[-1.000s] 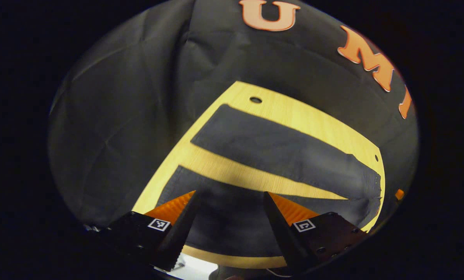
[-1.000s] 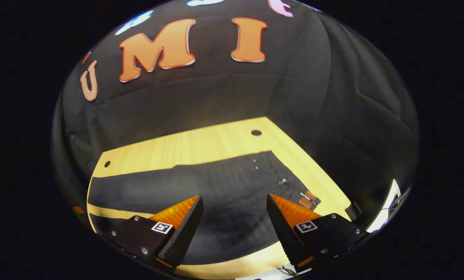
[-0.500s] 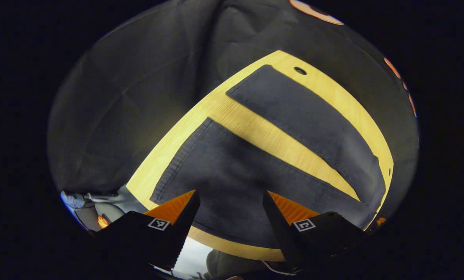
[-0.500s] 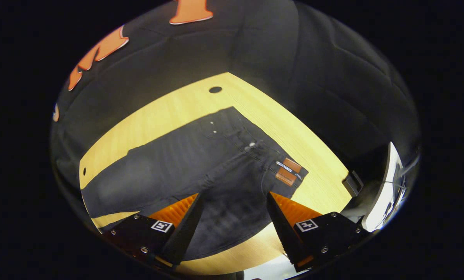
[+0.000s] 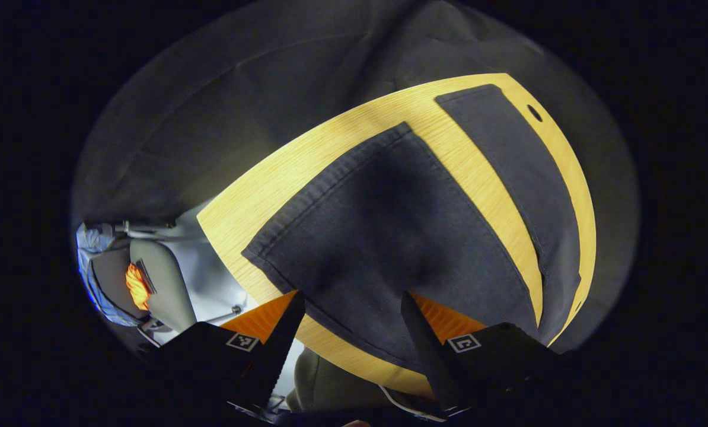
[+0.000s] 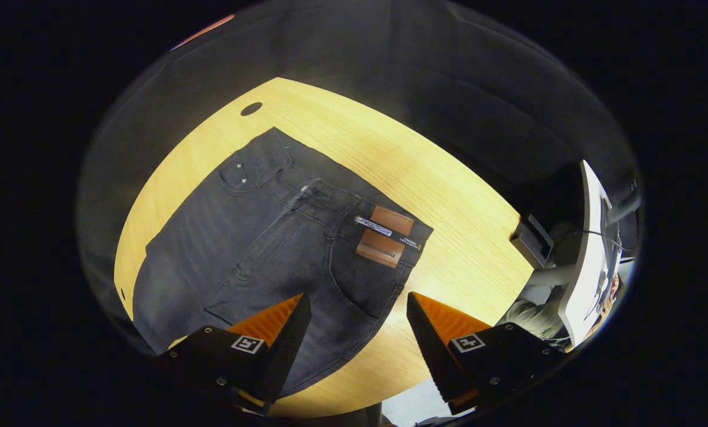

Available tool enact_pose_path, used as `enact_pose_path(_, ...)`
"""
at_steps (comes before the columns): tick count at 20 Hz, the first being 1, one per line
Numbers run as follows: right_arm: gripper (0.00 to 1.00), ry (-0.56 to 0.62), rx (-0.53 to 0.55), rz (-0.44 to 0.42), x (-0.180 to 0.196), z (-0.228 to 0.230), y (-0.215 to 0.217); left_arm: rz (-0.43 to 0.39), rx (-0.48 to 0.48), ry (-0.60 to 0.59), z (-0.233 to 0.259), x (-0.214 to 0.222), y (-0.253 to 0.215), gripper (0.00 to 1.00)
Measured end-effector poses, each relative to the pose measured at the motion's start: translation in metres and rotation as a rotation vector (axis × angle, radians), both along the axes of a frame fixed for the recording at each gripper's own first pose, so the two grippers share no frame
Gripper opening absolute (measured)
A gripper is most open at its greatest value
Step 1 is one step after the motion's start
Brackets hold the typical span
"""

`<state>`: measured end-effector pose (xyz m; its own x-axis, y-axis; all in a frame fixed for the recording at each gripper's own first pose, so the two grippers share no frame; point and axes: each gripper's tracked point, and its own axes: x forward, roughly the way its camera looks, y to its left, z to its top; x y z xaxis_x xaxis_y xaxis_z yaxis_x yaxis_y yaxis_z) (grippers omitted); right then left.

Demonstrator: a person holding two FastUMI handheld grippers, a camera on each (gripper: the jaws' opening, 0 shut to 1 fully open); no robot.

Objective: Grasp the waist and the cuffs of the jeans and fold them to make the two legs overlap; first hold the waist and fold one-third of the jeans toward the cuffs, then hold the cuffs and fold the remaining one-third in the same direction to finish folding.

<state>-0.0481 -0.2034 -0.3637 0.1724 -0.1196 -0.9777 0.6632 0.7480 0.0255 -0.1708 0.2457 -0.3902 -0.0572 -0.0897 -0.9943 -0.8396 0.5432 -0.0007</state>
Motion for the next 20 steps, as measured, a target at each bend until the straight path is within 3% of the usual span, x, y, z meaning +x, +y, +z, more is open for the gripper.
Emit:
enact_pose_path(5,0.98,0.050,0.032,-0.042,-0.006,-0.023,-0.013,0.158,-0.017,0.054,-0.013,-0.014,0.013,0.99)
enact_pose_path(6,0.98,0.056,0.030,-0.051,-0.006,-0.027,-0.015,0.164,-0.002,0.063,-0.021,-0.015,0.016,0.95)
enact_pose_path(9,0.98,0.089,0.047,-0.073,-0.005,-0.039,-0.017,0.182,0.021,0.111,-0.021,-0.013,0.017,0.97)
enact_pose_path(11,0.98,0.104,0.083,-0.075,-0.006,-0.045,-0.014,0.174,0.025,0.106,-0.022,-0.009,0.018,0.94)
enact_pose_path(12,0.98,0.092,0.080,-0.094,-0.002,-0.045,-0.017,0.180,0.024,0.100,-0.021,-0.010,0.017,0.82)
enact_pose_path(13,0.96,0.107,0.095,-0.092,-0.002,-0.049,-0.015,0.180,0.025,0.095,-0.021,-0.010,0.018,0.84)
enact_pose_path(14,0.95,0.101,0.098,-0.086,0.001,-0.046,-0.015,0.165,0.021,0.088,-0.023,-0.010,0.017,0.76)
enact_pose_path(15,0.90,0.096,0.112,-0.068,0.004,-0.046,-0.010,0.133,0.024,0.076,-0.025,-0.009,0.018,0.74)
enact_pose_path(17,0.51,0.070,0.151,-0.095,0.015,-0.044,-0.001,0.106,0.029,0.055,-0.024,0.004,0.015,0.34)
enact_pose_path(18,0.39,0.063,0.152,-0.109,0.016,-0.043,0.000,0.095,0.035,0.017,-0.024,0.009,0.015,0.15)
enact_pose_path(19,0.27,0.053,0.164,-0.084,0.015,-0.046,0.001,0.089,0.019,-0.012,-0.029,0.014,0.012,0.10)
enact_pose_path(20,0.27,0.033,0.176,-0.082,0.012,-0.043,-0.001,0.081,0.012,-0.053,-0.024,0.017,0.012,0.06)
